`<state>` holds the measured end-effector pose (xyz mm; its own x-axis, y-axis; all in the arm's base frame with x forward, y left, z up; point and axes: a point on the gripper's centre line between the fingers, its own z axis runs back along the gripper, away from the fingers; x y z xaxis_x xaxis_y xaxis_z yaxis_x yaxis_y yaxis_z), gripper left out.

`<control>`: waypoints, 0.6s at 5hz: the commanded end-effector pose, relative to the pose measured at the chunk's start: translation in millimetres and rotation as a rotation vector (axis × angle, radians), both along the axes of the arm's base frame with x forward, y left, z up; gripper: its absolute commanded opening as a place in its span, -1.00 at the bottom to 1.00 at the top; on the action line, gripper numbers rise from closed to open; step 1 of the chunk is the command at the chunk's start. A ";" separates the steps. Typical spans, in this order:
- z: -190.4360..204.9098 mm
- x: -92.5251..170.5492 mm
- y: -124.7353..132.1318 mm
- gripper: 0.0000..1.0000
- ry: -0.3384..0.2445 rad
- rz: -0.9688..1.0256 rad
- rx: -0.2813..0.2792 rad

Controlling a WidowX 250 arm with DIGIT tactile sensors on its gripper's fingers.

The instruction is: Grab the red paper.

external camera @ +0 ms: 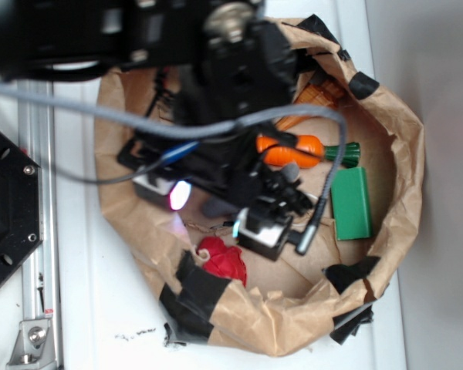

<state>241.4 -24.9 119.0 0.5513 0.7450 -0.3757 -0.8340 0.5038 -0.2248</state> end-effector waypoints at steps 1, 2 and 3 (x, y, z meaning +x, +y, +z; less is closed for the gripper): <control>-27.2 16.4 -12.4 1.00 0.042 -0.045 -0.005; -44.5 -2.4 -26.0 1.00 0.077 -0.097 0.002; -65.0 -35.0 -50.9 1.00 0.117 -0.178 -0.042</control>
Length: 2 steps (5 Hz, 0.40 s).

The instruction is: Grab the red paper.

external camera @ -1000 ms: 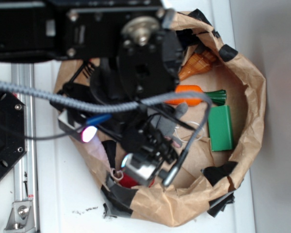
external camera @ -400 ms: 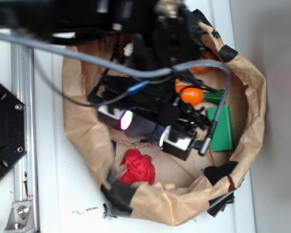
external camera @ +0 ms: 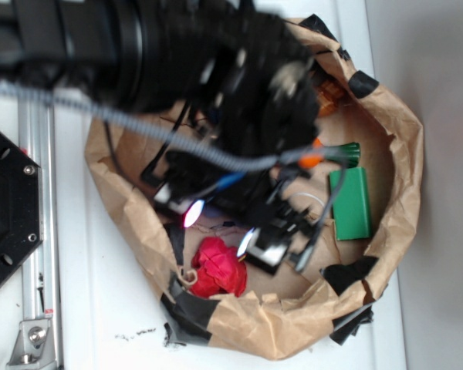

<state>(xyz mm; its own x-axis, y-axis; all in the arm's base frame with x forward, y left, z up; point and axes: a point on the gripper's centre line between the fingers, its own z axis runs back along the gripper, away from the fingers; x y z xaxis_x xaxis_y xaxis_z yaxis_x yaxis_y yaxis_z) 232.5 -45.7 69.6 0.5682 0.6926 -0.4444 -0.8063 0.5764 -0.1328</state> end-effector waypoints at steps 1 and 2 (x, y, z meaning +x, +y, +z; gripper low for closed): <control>-25.4 -36.0 -40.6 1.00 -0.063 -0.143 -0.014; -43.5 -43.5 -32.8 -1.00 -0.202 -0.179 0.029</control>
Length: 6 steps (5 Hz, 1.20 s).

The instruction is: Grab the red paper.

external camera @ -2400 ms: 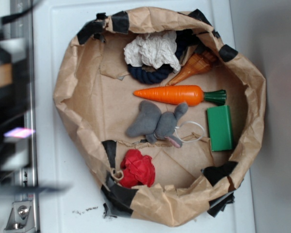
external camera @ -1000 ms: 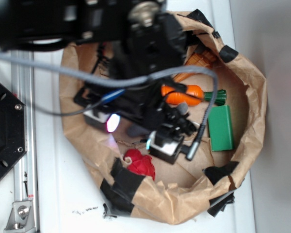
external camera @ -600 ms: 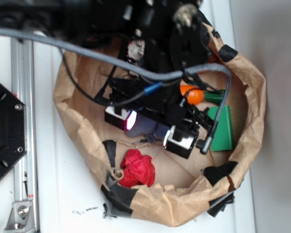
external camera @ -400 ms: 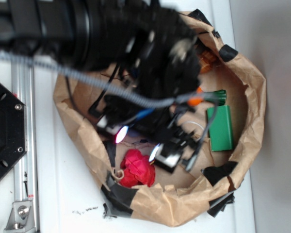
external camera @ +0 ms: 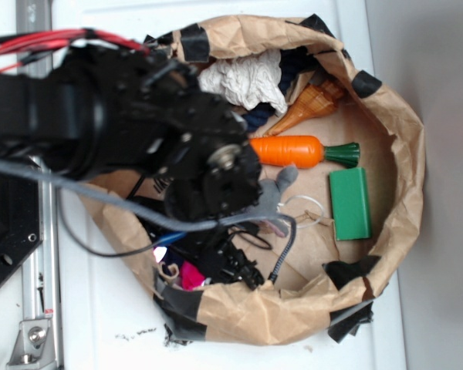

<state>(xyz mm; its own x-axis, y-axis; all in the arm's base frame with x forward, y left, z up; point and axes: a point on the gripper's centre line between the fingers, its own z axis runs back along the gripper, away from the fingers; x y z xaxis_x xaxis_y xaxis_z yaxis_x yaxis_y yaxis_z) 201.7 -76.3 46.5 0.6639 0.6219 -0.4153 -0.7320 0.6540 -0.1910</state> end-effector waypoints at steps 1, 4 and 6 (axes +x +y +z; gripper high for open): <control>-18.3 -7.1 3.3 -1.00 -0.164 -0.063 0.047; 111.2 67.0 75.9 -1.00 -0.401 -0.055 0.282; 158.6 95.5 80.9 -1.00 -0.478 -0.157 0.350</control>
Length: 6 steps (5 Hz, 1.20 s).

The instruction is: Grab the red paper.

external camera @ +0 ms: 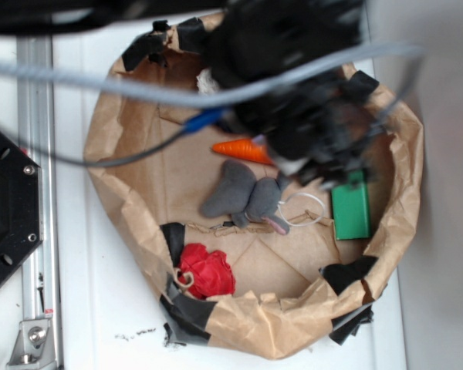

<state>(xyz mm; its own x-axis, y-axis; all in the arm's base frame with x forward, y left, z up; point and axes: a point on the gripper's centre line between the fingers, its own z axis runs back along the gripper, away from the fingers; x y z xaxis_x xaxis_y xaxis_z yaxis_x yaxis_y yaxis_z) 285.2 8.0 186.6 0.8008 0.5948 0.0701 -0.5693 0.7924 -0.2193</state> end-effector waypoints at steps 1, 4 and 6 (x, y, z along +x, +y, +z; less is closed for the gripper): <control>7.9 5.5 -9.6 -1.00 -0.037 -0.053 0.045; -80.4 -67.1 -59.6 1.00 0.356 0.163 -0.209; -120.9 -78.0 -91.9 1.00 0.354 0.192 -0.254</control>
